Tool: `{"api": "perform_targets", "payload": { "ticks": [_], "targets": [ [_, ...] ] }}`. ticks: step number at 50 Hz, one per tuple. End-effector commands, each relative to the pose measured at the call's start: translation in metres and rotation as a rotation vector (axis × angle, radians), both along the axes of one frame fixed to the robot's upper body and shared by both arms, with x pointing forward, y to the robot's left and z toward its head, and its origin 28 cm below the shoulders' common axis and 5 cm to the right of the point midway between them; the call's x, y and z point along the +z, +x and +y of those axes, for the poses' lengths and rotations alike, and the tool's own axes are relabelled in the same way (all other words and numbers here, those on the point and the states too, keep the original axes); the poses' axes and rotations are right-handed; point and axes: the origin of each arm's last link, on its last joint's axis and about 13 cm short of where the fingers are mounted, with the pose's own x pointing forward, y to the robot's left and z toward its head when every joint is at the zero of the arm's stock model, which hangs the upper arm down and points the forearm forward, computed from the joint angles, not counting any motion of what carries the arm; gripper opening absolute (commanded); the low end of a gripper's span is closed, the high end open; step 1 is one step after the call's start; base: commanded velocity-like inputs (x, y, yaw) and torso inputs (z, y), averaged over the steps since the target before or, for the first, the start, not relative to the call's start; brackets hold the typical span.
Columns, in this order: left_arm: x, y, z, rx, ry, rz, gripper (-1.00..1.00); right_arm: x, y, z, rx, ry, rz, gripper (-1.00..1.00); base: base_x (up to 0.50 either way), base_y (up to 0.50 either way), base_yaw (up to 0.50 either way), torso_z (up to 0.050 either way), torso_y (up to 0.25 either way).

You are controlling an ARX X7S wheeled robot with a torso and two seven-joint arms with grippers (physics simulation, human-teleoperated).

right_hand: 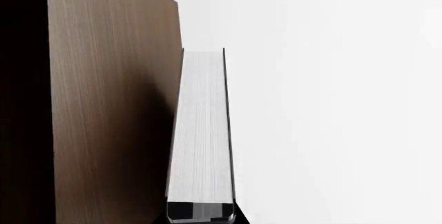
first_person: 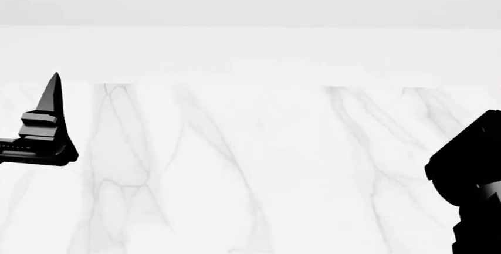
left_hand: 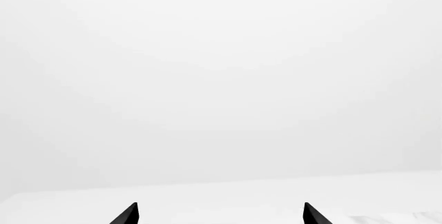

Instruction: Pick up the book on the left and place it on top of the shelf.

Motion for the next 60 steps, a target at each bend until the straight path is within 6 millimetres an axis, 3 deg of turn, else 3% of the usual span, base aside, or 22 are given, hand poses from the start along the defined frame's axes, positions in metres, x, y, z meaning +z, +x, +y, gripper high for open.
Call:
{"api": "perform_targets", "payload": {
  "ticks": [1,9,10,27,33,44,60],
  "targets": [
    [0.0,0.003,0.002,0.026,-0.012,-0.006,1.0,0.011,-0.001,-0.003,0.007,-0.225,0.061,-1.0,0.0,0.0,0.0,0.0,0.0],
    [0.001,0.003,0.002,0.025,-0.011,-0.007,1.0,0.012,0.0,-0.003,0.016,-0.235,0.051,-1.0,0.0,0.0,0.0,0.0,0.001],
    [0.001,0.004,0.002,0.025,-0.011,-0.007,1.0,0.012,0.0,-0.003,0.017,-0.236,0.05,1.0,0.0,0.0,0.0,0.0,0.0],
    [0.0,0.004,0.001,0.023,-0.009,-0.005,1.0,0.011,0.006,-0.005,0.086,-0.25,-0.003,1.0,0.0,0.0,0.0,0.0,0.0],
    [-0.001,0.005,0.001,0.022,-0.01,-0.003,1.0,0.01,0.011,-0.007,0.17,-0.214,-0.034,1.0,0.0,0.0,0.0,0.0,0.0],
    [-0.002,0.005,0.001,0.023,-0.012,-0.001,1.0,0.007,0.03,-0.012,0.48,-0.138,-0.139,1.0,0.0,0.0,0.0,0.0,0.0],
    [-0.003,0.004,0.001,0.024,-0.014,-0.001,1.0,0.007,0.034,-0.013,0.56,-0.167,-0.163,1.0,0.0,0.0,0.0,0.0,0.0]
  ]
}}
